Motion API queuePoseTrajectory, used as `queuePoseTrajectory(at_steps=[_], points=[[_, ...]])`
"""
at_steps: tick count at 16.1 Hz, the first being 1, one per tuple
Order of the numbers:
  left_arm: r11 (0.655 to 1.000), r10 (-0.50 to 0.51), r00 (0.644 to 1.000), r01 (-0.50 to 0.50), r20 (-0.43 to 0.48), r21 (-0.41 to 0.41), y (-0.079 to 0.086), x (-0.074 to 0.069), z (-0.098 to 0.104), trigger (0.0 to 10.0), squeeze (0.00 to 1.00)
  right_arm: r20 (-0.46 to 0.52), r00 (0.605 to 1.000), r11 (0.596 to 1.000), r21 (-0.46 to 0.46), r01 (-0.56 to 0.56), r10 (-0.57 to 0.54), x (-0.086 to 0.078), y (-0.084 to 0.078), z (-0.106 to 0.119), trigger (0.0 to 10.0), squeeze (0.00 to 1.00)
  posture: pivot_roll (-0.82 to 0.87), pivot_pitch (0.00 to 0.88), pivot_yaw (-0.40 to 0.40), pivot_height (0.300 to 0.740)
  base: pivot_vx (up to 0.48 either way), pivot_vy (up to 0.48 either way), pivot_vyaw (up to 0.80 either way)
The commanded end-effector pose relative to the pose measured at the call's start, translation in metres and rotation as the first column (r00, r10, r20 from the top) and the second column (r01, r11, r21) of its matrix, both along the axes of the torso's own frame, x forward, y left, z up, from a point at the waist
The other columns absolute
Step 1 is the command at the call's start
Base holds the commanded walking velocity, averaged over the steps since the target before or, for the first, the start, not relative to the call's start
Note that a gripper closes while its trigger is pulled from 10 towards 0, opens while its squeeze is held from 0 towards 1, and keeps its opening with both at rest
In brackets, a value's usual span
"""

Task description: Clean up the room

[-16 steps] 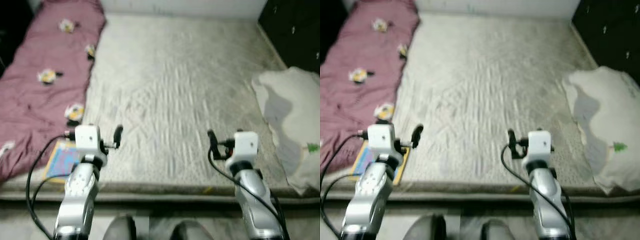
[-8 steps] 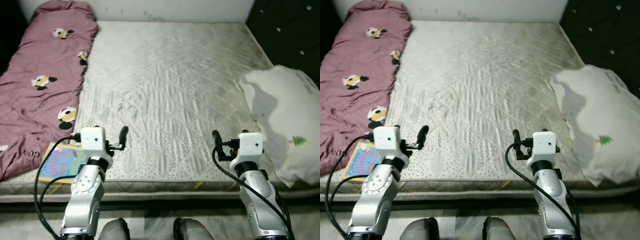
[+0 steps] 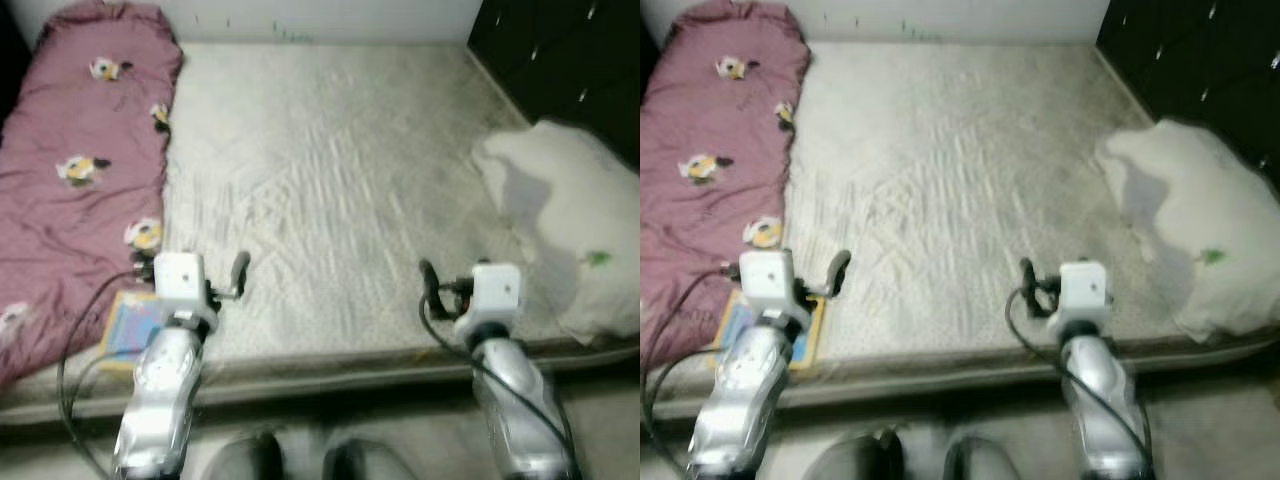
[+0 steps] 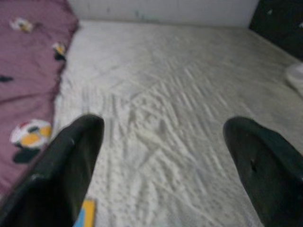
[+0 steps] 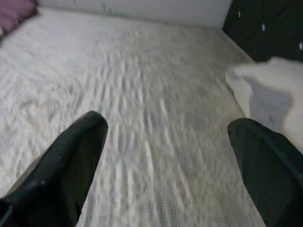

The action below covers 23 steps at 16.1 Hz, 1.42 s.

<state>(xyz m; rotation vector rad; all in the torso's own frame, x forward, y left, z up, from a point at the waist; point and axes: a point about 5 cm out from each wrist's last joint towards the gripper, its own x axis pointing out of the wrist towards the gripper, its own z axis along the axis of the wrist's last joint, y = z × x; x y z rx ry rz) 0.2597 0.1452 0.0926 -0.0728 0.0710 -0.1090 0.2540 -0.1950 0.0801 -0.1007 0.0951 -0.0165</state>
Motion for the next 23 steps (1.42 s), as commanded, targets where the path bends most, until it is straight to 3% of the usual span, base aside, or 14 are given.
queuePoseTrajectory(at_steps=[1,7,11,17,23], points=[[1.000,0.020,1.000,-0.020,-0.013,0.014,0.006,-0.001,-0.002,10.0,0.00,0.014,1.000,1.000,0.004,-0.012,0.012,0.001,0.001,0.003,10.0,0.00,-0.05,0.128,-0.022,0.740,0.000,0.480,0.00],[1.000,0.024,1.000,-0.024,-0.011,0.018,0.006,-0.001,-0.001,10.0,0.00,0.013,1.000,1.000,0.008,-0.022,0.022,0.000,0.003,0.002,10.0,0.00,-0.05,0.128,-0.022,0.740,0.000,0.480,0.00],[0.999,0.028,0.999,-0.027,-0.029,0.031,0.008,-0.009,-0.006,10.0,0.00,0.007,1.000,1.000,0.007,-0.021,0.021,0.000,0.003,0.001,10.0,0.00,-0.05,0.130,-0.022,0.740,0.000,0.480,0.00],[0.997,0.056,0.998,-0.055,-0.017,0.054,0.014,-0.007,-0.004,10.0,0.00,0.009,0.999,0.999,-0.005,-0.033,0.033,0.002,0.004,0.001,10.0,0.00,-0.05,0.125,-0.020,0.740,0.000,0.476,0.00],[0.987,0.126,0.992,-0.127,0.021,0.095,0.028,-0.021,0.001,10.0,0.00,0.010,0.999,0.998,0.038,-0.048,0.048,0.004,0.008,0.002,10.0,0.00,-0.01,0.132,-0.034,0.740,0.000,0.294,0.00]])
